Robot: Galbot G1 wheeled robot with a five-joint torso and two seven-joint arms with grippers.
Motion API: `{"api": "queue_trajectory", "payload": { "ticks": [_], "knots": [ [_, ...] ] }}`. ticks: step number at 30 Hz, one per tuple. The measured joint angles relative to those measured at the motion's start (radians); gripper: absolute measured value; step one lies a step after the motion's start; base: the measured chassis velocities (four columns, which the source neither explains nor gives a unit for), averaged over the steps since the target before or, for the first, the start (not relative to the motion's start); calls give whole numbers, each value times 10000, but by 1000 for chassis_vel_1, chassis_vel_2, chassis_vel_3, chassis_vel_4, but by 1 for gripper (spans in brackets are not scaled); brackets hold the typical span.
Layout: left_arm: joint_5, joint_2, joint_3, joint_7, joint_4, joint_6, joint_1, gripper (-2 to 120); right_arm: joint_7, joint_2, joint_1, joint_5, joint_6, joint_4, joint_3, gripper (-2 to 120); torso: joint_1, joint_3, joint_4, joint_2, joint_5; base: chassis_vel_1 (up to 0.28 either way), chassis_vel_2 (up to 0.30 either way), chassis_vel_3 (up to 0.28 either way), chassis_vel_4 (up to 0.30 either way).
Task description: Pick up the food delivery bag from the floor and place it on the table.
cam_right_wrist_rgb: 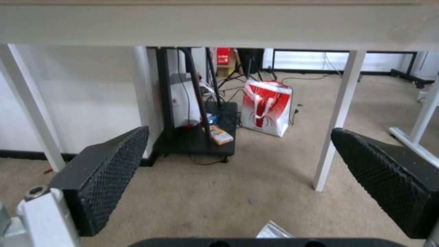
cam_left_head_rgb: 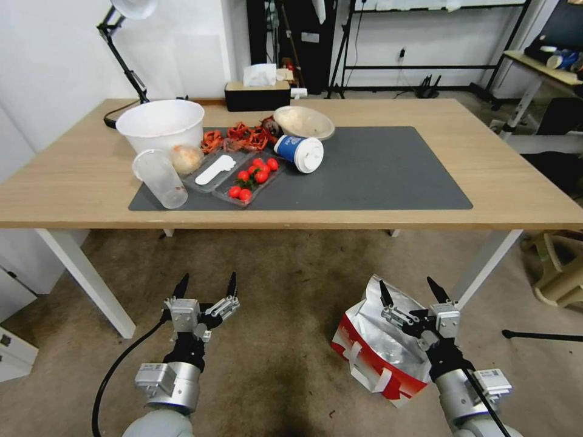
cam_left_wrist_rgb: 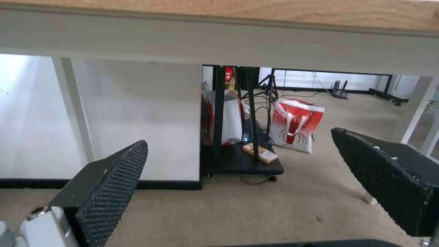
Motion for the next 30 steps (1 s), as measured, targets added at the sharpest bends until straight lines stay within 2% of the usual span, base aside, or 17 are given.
{"api": "queue_trajectory", "payload": {
  "ticks": [26, 30],
  "knots": [
    [-7, -22, 22, 28, 114, -90, 17, 100, -13, 94, 38, -41, -30, -1, -45, 100, -404, -626, 0, -1030, 0, 0, 0, 0, 0],
    [6, -39, 39, 28, 156, -117, 24, 100, 0, 15, 34, 17, -27, 1, 43, 100, -503, -819, 0, -1323, 0, 0, 0, 0, 0]
  ]
}}
